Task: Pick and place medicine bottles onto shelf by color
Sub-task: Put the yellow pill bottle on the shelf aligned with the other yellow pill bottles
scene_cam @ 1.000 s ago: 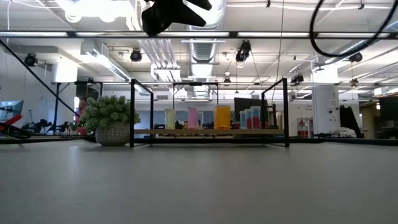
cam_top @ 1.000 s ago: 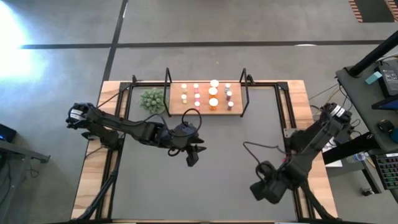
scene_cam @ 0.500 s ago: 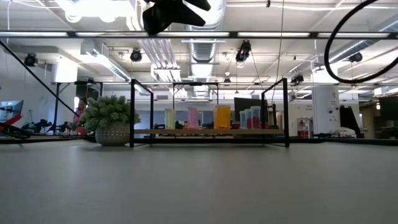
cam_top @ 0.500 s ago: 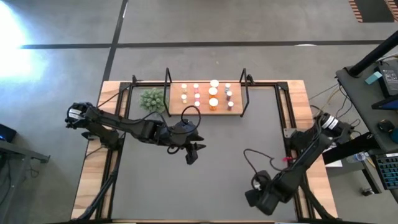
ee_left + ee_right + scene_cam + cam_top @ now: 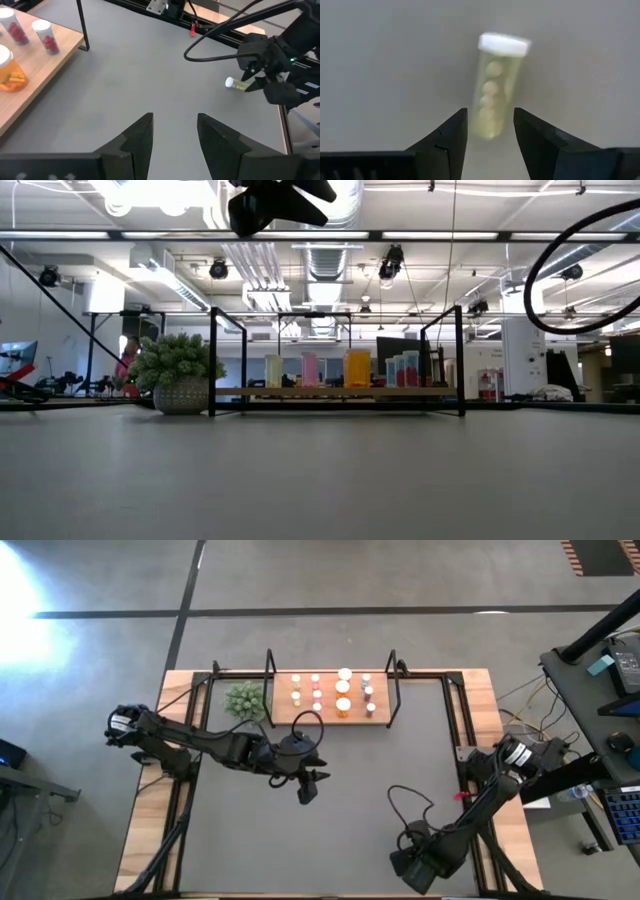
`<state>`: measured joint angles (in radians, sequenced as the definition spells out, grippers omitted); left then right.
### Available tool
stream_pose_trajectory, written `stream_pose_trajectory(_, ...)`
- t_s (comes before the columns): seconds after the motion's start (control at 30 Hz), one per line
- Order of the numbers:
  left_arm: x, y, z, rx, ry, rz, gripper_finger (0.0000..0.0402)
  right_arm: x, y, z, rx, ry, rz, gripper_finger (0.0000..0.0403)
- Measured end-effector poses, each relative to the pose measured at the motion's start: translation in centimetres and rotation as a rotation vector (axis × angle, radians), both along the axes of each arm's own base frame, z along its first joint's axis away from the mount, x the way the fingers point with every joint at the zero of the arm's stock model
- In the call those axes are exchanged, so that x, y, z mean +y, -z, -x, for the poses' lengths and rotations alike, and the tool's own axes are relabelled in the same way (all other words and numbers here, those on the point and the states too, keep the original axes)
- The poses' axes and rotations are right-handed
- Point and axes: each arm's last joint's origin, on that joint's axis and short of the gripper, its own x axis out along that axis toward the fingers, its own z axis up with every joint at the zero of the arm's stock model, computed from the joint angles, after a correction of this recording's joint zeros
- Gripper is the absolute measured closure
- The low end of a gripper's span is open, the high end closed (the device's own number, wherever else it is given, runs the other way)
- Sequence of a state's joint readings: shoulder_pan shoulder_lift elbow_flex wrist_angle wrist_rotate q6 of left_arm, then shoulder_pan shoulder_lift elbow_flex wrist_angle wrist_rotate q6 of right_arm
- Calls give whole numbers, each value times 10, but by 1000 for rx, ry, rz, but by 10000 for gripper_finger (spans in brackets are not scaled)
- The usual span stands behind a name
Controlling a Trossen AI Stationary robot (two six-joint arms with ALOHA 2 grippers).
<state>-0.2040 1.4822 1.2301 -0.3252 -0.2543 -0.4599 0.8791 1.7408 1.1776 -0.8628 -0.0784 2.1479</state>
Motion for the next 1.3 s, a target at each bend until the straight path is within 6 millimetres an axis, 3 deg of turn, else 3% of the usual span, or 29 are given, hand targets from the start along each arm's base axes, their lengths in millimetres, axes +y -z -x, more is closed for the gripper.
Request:
stream_pose_trajectory(0.3,0,0,0,-1,-1,0,265,-5,9,2,36,3,48,285)
stream_pose_trajectory(0.67,0,0,0,-1,0,-2,265,-7,2,3,-6,-74,50,305)
stream_pose_trajectory(0.97,1,0,0,-1,1,-3,265,-21,-37,-4,-290,-294,173,303)
stream_pose_trajectory(1.3,0,0,0,8,94,-80,265,-75,-94,-23,-538,-589,450,299)
